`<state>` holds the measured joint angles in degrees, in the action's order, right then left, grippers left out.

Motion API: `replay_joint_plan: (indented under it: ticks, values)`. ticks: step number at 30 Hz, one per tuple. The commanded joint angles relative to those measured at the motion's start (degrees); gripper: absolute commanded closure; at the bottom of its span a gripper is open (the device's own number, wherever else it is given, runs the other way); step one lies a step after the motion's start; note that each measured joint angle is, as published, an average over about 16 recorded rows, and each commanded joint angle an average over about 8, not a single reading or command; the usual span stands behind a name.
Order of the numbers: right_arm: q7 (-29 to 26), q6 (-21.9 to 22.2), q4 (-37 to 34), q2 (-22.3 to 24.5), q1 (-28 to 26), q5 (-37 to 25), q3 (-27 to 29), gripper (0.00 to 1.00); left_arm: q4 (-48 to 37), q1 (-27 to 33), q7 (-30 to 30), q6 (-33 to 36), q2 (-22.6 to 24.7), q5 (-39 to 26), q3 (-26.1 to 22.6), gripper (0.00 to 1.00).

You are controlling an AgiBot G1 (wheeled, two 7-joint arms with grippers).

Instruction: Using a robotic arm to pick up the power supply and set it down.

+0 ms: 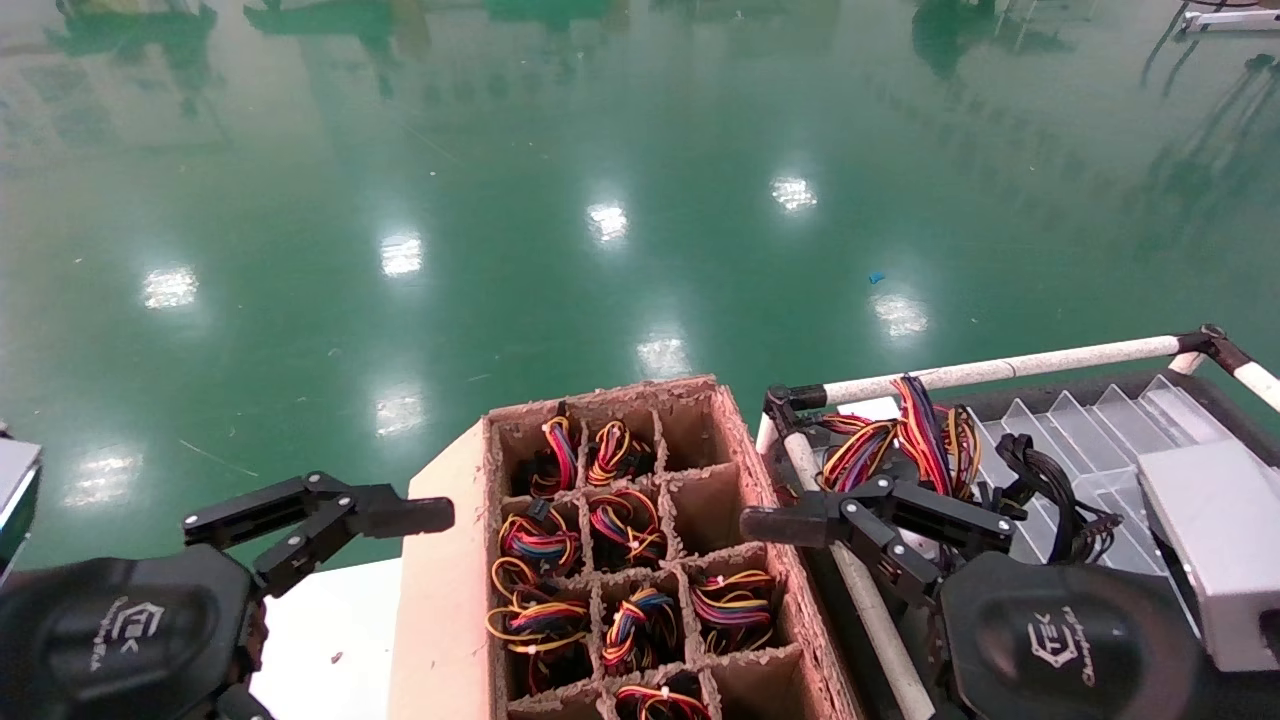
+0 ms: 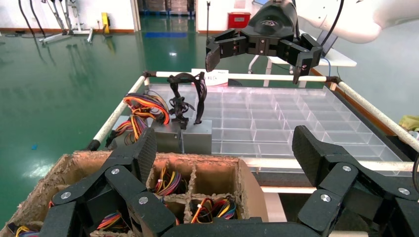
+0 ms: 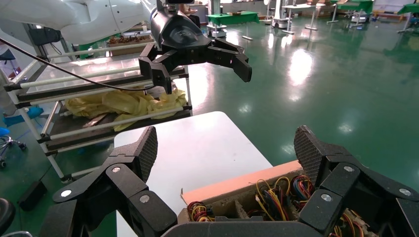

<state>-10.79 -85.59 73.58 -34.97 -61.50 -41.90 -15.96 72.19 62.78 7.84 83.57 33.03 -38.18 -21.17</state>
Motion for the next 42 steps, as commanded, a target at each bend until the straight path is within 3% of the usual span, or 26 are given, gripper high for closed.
replay_joint_plan:
  ticks: [1,9,10,17,18,34,42]
  values:
    - [0.0,0.0,0.0,0.0,0.0,0.0,0.0,0.0,0.0,0.0,0.0,0.0,0.0,0.0,0.0,0.0]
    - [0.0,0.0,0.0,0.0,0.0,0.0,0.0,0.0,0.0,0.0,0.0,0.0,0.0,0.0,0.0,0.0]
    - [0.0,0.0,0.0,0.0,0.0,0.0,0.0,0.0,0.0,0.0,0.0,0.0,0.0,0.0,0.0,0.08]
    - [0.0,0.0,0.0,0.0,0.0,0.0,0.0,0.0,0.0,0.0,0.0,0.0,0.0,0.0,0.0,0.95]
    - [0.0,0.0,0.0,0.0,0.0,0.0,0.0,0.0,0.0,0.0,0.0,0.0,0.0,0.0,0.0,1.0]
    - [0.12,0.14,0.01,0.19,-0.11,-0.66,-0.14,0.0,0.0,0.0,0.0,0.0,0.0,0.0,0.0,1.0]
    - [1.13,3.59,2.01,1.57,-3.28,-11.74,-2.55,0.0,-0.01,0.01,0.0,0.0,0.0,0.0,-0.01,1.0]
